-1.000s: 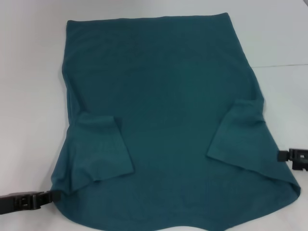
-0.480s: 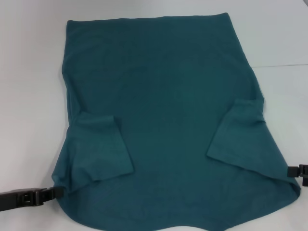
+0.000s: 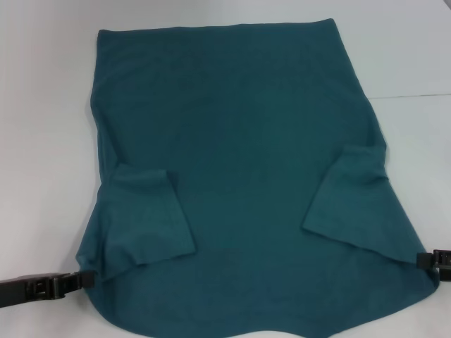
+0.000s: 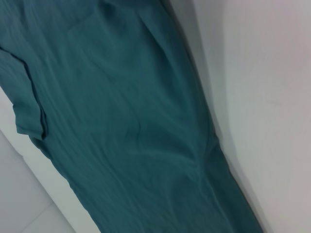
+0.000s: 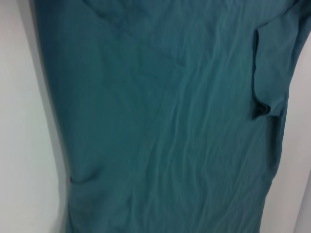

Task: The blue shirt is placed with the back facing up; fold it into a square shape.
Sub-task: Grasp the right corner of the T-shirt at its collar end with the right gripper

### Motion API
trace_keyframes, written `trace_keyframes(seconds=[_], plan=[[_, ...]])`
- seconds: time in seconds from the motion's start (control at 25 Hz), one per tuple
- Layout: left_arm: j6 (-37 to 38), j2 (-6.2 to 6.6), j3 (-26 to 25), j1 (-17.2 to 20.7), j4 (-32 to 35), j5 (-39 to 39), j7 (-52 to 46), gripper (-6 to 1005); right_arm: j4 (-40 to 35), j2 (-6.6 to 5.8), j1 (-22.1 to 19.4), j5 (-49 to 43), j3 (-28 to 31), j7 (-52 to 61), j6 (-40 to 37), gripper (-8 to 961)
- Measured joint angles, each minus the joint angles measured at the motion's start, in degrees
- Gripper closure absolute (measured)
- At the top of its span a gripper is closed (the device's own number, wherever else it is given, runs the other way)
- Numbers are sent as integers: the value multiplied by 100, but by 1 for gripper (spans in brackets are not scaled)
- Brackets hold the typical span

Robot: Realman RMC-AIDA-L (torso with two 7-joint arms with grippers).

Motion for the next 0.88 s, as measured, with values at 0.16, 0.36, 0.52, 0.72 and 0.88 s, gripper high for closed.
trace_keyframes(seconds=[0.16, 0.36, 0.52, 0.72, 0.88], plan=[[10, 0, 0, 2, 0, -9, -2, 978, 15, 1, 1, -2, -15, -4, 12, 28], [0, 1, 0, 3, 3, -11, -3, 978, 4, -1, 0, -3, -19, 0, 6, 28], [-4, 6, 0, -5, 4, -11, -3, 978, 6, -1, 12, -31, -19, 8, 7, 28], [-12, 9, 0, -25, 3, -11, -3, 977, 25, 21, 93, -139, -19, 6, 7, 28], [-25, 9, 0, -36, 3, -11, -3, 977, 23, 57, 173, -142, -22, -6, 3, 28]])
